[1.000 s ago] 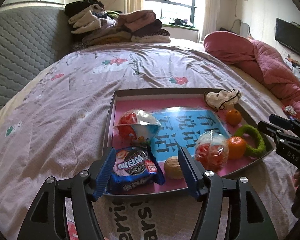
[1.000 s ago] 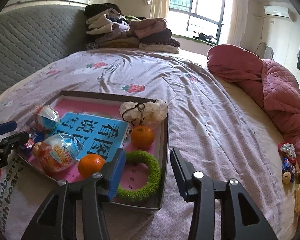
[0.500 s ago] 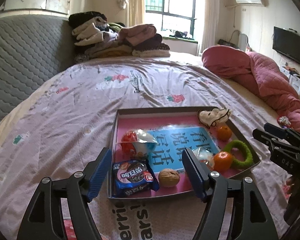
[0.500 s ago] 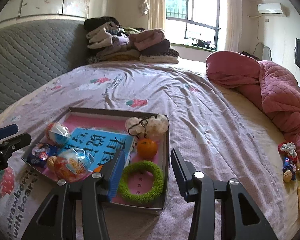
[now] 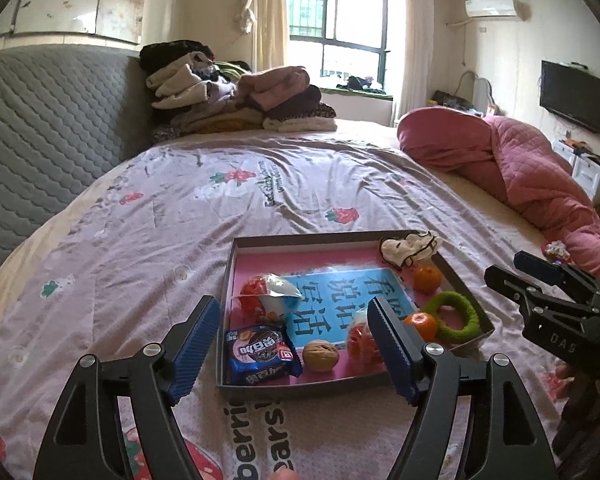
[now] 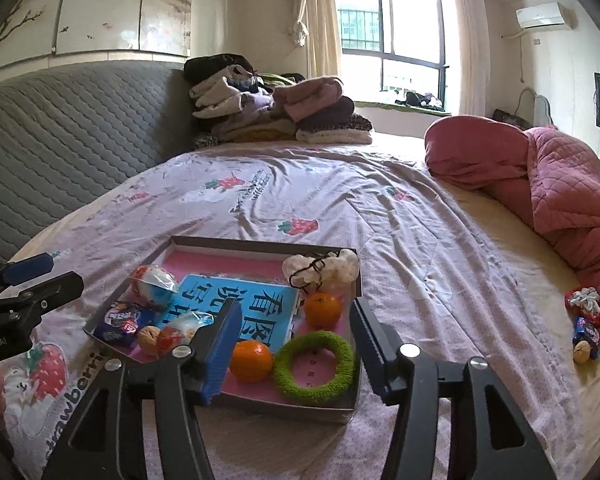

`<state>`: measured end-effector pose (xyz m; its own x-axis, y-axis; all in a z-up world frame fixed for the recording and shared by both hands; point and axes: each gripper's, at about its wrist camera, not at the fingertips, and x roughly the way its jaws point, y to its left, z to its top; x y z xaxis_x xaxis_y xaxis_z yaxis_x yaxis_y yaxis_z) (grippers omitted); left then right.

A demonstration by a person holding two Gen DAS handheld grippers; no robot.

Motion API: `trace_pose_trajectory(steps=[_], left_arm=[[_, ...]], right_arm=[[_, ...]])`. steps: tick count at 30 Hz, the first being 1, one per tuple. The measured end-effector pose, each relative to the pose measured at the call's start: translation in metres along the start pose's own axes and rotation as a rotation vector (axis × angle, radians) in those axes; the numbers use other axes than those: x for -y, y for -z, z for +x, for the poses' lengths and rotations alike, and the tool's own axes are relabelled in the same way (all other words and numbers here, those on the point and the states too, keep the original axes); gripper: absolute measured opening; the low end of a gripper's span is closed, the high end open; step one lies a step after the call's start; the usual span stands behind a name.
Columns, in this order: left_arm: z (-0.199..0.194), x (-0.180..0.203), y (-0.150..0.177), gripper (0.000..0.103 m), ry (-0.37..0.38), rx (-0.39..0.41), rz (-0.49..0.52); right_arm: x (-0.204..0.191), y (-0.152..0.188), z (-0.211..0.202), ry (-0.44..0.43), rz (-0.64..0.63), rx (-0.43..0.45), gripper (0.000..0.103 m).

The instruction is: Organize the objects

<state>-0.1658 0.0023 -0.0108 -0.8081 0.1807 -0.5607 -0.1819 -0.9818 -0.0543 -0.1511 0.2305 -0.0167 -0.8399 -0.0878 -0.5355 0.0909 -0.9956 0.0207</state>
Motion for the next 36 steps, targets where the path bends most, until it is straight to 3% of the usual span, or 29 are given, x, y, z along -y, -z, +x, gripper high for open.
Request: trace_pose_trajectory(steps=[13, 22, 36], left_arm=[[-0.028, 0.009, 0.008, 0.077, -0.001, 0.014, -0.001], [-0.038, 0.019, 0.027, 0.077, -0.047, 0.031, 0.036], [-0.022, 0.003, 0.058, 0.077, -0.081, -0.021, 0.006]], right_arm=[[-0.010, 0.007, -0.027, -0.033, 0.038, 0.029, 0.062], [-0.007, 0.024, -0.042, -0.026, 0.081, 0.039, 0.062], [-0.013, 0.045, -0.044, 0.006, 0.072, 0.020, 0.062]])
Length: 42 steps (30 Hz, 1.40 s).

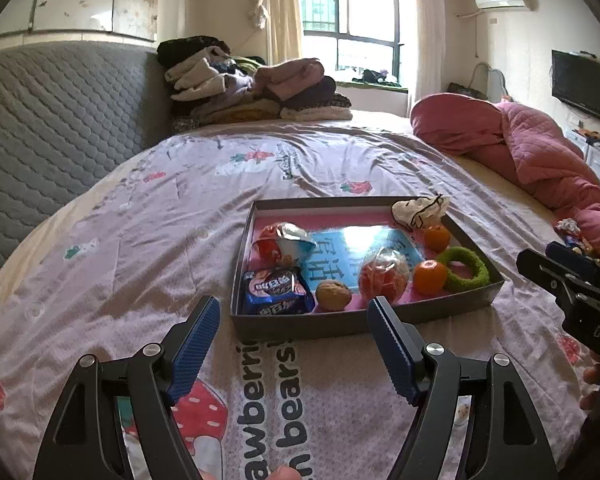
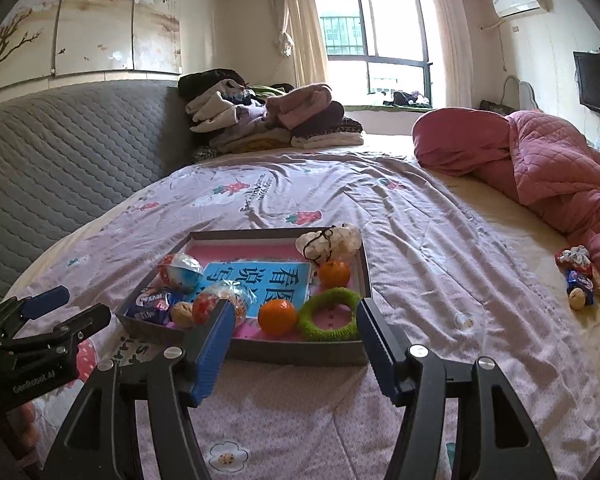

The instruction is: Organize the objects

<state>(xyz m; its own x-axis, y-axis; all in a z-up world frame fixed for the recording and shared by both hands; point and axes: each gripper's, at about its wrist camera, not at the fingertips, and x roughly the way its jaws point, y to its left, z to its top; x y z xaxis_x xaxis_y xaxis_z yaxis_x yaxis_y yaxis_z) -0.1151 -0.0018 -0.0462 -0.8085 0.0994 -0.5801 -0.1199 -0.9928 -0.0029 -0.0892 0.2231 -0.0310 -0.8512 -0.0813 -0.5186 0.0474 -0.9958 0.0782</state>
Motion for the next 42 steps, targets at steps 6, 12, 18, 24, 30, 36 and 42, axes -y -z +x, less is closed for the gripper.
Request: trace_pose_trajectory(steps=[6, 12, 18, 24, 30, 36, 42], left_arm=[[0.003, 0.000, 0.005, 0.077, -0.004, -0.012, 0.006], [0.007, 0.000, 0.013, 0.077, 0.008, -0.031, -0.011], [0.017, -0.001, 0.024, 0.077, 0.016, -0.060, -0.025], [0.026, -0.003, 0.030, 0.077, 0.017, -0.077, -0.040], [0.034, -0.001, 0.038, 0.077, 0.009, -0.090, -0.035], [0.036, 0.002, 0.043, 0.077, 0.005, -0.096, -0.019], [0.037, 0.005, 0.046, 0.077, 0.007, -0.099, -0.006]], right_arm=[[-0.003, 0.007, 0.002, 0.012, -0.012, -0.010, 0.062], [0.000, 0.017, 0.012, 0.006, -0.002, -0.033, 0.062], [0.000, 0.025, 0.018, 0.005, 0.001, -0.056, 0.062], [-0.004, 0.034, 0.021, 0.001, -0.004, -0.065, 0.062], [-0.007, 0.044, 0.027, 0.007, -0.007, -0.088, 0.062], [-0.008, 0.051, 0.034, 0.018, -0.011, -0.112, 0.062], [-0.005, 0.059, 0.038, 0.026, 0.005, -0.133, 0.062]])
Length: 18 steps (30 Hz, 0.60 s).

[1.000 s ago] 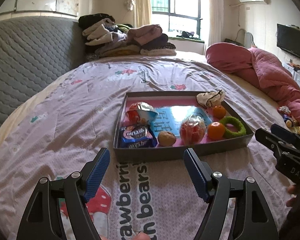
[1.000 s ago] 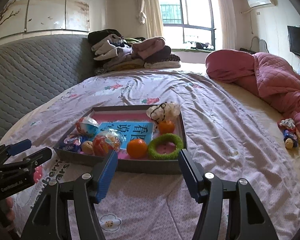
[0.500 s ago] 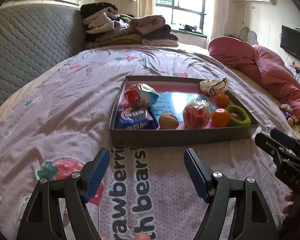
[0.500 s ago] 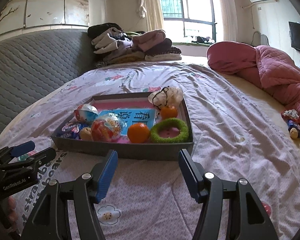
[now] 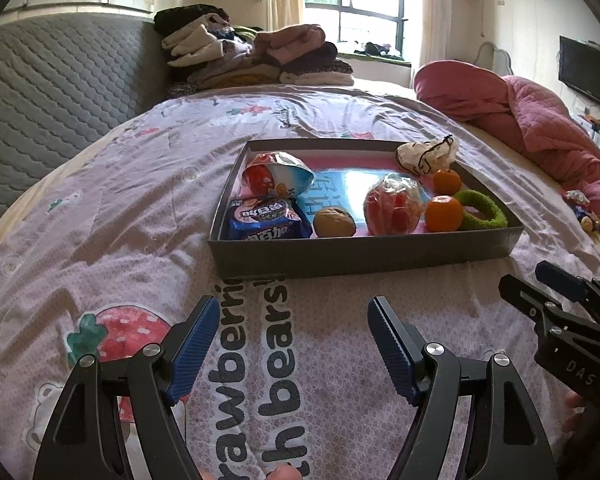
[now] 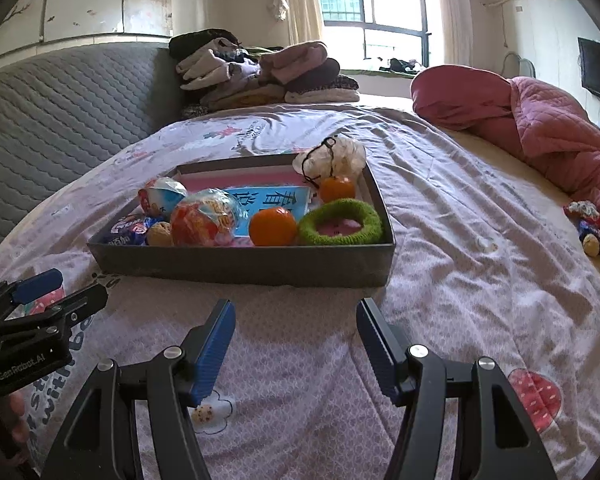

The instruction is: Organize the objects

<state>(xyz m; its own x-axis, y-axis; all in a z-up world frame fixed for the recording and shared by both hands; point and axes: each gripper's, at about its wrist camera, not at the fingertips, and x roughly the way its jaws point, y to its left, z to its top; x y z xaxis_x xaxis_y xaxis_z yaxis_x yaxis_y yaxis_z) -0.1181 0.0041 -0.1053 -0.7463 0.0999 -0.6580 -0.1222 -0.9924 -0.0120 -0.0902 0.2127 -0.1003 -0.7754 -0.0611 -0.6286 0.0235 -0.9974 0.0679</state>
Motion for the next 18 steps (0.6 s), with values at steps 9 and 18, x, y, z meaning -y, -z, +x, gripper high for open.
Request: trace_pose_trajectory(steps=[9, 18], left_arm=[[0.0003, 0.0009, 0.0027, 0.077, 0.001, -0.006, 0.006], [-0.0027, -0.0009, 0.0025, 0.077, 0.006, -0.003, 0.003]], right_arm=[[0.0031, 0.0050, 0.0026, 0.014, 0.007, -0.020, 0.062], [0.0012, 0.0075, 0.0001, 0.012, 0.003, -0.020, 0.062]])
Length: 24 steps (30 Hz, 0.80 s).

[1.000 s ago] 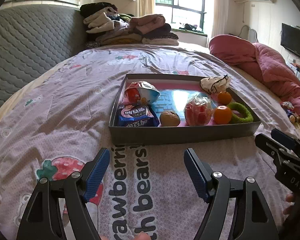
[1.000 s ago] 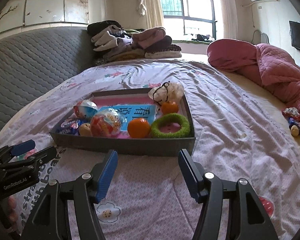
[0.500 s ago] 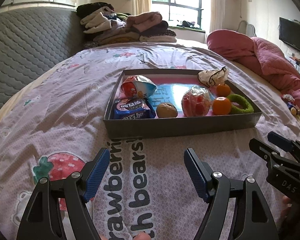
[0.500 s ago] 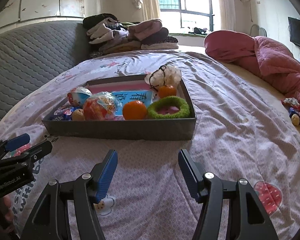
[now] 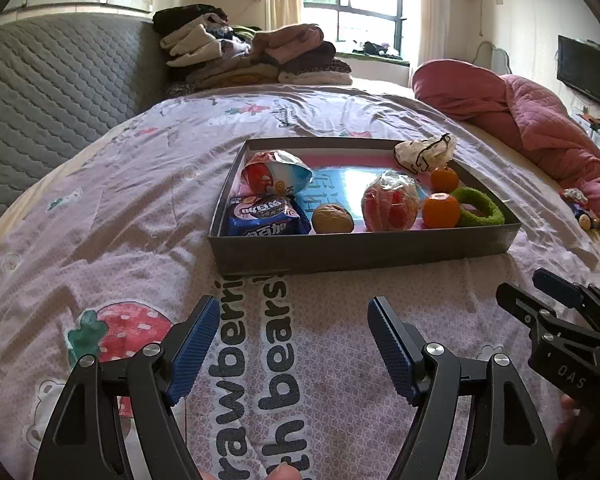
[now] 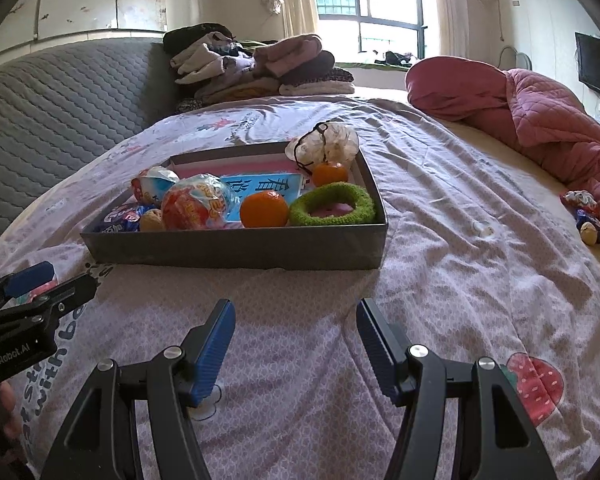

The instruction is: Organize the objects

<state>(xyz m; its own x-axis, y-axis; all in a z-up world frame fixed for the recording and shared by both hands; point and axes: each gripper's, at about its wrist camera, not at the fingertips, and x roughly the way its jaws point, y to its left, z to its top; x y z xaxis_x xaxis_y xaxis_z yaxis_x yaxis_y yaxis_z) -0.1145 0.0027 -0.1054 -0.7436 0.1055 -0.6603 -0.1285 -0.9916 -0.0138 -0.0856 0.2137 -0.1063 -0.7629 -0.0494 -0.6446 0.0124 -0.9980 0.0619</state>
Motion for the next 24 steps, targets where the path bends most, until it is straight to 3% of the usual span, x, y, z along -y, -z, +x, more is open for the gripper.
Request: trace_pose_trajectory(steps=[24], left_arm=[[0.0063, 0.0007, 0.0030, 0.077, 0.000, -0.028, 0.005]], right_arm=[[-0.0006, 0.0010, 0.0031, -0.006, -0.003, -0.015, 0.062]])
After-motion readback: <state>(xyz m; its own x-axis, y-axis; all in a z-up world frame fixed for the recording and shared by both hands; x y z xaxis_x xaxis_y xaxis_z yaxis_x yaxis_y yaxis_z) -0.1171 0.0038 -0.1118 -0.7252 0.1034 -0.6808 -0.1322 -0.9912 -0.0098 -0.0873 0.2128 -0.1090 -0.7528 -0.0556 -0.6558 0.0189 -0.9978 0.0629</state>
